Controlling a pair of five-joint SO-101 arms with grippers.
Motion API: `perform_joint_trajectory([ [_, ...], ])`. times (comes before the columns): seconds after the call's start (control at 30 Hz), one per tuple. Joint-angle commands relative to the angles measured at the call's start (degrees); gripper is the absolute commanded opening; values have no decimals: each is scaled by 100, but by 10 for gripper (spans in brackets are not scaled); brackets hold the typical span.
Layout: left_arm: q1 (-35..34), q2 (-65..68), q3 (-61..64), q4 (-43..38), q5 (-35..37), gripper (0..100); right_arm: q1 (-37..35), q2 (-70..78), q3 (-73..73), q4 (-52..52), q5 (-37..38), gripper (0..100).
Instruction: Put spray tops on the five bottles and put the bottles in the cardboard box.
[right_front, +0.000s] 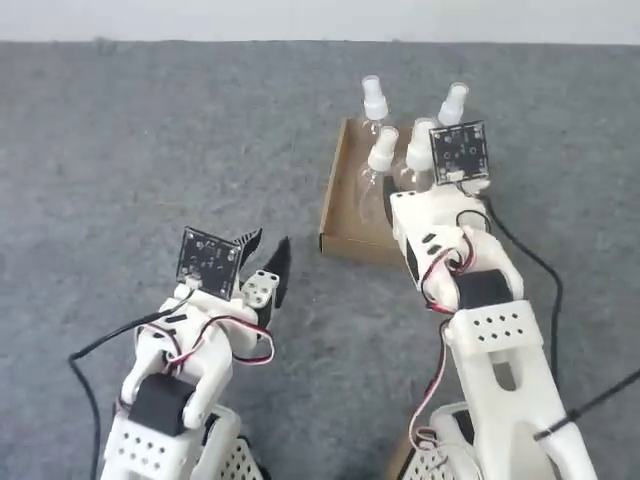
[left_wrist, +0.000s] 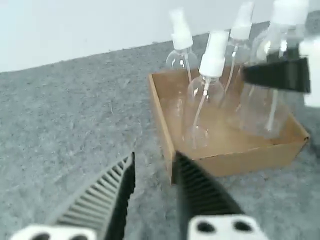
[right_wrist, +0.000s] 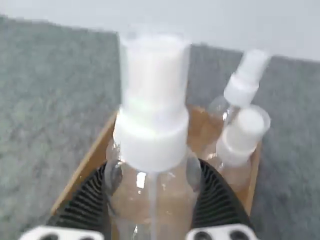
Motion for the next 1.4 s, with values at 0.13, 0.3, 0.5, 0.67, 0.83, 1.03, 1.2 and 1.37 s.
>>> perform_joint_trajectory([
  [0.13, -44, -114, 101, -404, -62, 44, 84, -75, 316, -1138, 88, 6],
  [0.3, -44, -114, 101, -396, -62, 44, 295, 514, 281, -1719, 105, 6],
  [0.5, -44, -114, 101, -404, -62, 44, 409, 1077, 308, -2132, 88, 6],
  [0.67, -44, -114, 101, -404, -62, 44, 365, 1200, 360, -2176, 79, 6],
  [0.83, -44, -114, 101, -396, -62, 44, 127, 1200, 703, -2563, 123, 6],
  [1.03, -44, -114, 101, -387, -62, 44, 127, 1235, 747, -2580, 88, 6],
  [1.2, -44, -114, 101, -378, -62, 44, 127, 1789, 747, -3169, 88, 6],
  [1.37, -44, -114, 101, -378, -62, 44, 136, 2281, 747, -3503, 88, 6],
])
